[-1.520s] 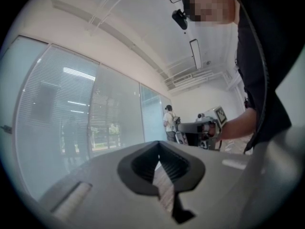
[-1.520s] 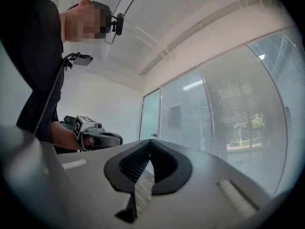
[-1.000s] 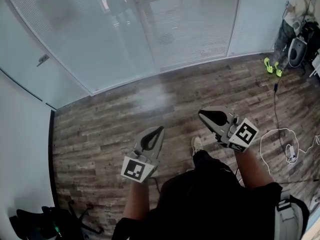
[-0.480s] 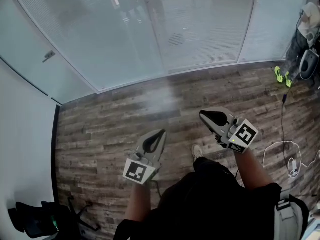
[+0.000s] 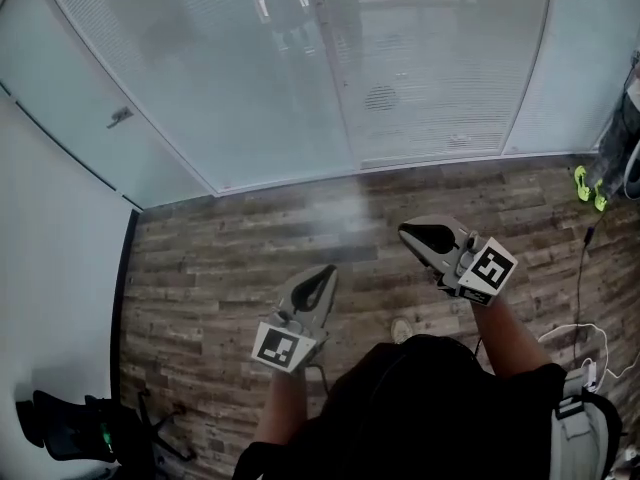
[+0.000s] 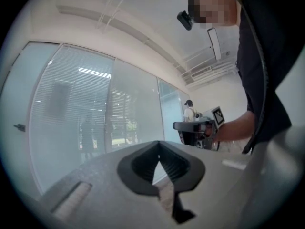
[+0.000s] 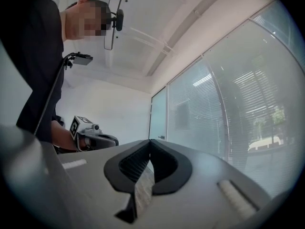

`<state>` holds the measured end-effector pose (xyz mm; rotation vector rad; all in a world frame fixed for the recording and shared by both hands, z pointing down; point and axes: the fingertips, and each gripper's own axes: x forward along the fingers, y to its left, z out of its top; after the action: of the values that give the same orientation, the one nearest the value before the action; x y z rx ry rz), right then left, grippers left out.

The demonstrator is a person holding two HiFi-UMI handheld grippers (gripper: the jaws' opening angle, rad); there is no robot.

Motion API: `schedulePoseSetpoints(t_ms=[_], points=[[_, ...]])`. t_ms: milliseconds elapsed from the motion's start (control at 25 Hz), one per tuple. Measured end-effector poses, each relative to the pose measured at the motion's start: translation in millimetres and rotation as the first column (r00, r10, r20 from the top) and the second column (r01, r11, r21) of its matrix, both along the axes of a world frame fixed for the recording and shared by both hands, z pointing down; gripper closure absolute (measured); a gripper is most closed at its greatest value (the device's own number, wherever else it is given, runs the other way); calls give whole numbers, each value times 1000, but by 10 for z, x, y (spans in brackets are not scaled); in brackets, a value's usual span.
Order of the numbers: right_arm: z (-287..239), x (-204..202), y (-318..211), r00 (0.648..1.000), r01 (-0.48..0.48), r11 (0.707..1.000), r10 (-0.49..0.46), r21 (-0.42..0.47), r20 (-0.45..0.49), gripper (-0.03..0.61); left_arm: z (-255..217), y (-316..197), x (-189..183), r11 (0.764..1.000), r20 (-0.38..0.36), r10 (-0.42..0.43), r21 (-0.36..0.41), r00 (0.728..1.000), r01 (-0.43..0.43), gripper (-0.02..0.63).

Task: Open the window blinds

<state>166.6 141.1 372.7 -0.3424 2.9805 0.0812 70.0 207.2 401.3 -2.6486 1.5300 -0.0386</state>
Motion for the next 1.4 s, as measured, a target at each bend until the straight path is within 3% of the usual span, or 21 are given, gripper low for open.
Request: schedulePoseSetpoints(t_ms=[600, 920, 1400], points=[[76, 1, -953, 997, 81, 997, -81, 2, -4, 574, -42, -945, -79, 995, 36, -97, 11, 995, 97, 609], [238, 39, -1270, 994, 112, 993, -112, -35, 7, 574, 75, -1222, 44, 993, 57, -115, -27, 992, 116, 609], [282, 6, -1460, 993, 120, 992, -119, -41, 17, 574, -10, -1394, -72, 988, 77, -148, -18, 986, 150, 609]])
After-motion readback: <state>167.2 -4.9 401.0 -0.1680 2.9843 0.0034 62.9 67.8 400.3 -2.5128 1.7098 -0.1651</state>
